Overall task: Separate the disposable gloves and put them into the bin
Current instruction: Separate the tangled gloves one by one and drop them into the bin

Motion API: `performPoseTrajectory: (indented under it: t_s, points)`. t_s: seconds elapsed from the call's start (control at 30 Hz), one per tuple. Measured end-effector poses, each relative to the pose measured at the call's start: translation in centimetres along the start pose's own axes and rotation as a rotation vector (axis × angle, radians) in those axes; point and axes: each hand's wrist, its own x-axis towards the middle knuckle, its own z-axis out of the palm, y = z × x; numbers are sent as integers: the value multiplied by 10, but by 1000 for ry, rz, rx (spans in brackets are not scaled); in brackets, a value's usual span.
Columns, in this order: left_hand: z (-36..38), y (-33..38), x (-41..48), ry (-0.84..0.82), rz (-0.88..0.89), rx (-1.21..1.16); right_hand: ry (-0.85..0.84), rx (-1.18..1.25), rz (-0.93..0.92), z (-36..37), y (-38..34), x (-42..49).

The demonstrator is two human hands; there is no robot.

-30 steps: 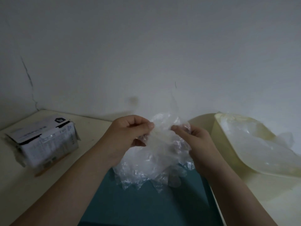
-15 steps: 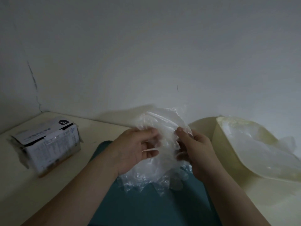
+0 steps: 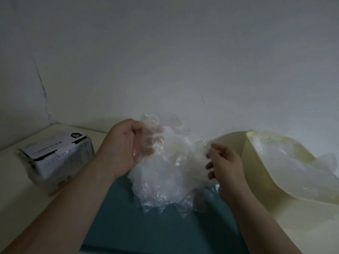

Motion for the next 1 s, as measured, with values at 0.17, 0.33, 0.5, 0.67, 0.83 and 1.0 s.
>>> performPoseTrajectory:
  t_s: [0.17,0.33,0.5,0.67,0.83,1.0]
  points:
    - [6,-2,-9,-219,-88,194,-128,-236,-417,0,-37,-27]
    - [13,-21,-12,-364,-72,397,-685,-82,-92,-6,-45,-28]
    - [13,-30,-10,-252,81,847,-853,-81,43,-17,-33,-18]
    - [14,-39,-8,-154,185,948,-716,-16,140,-3,-13,-13]
    - [-11,-17,3,44,372,1068,-684,-456,-73,-26,-25,-2]
    - [-22,-26,7,-259,82,1537,-796,-702,-152,-29,-22,2]
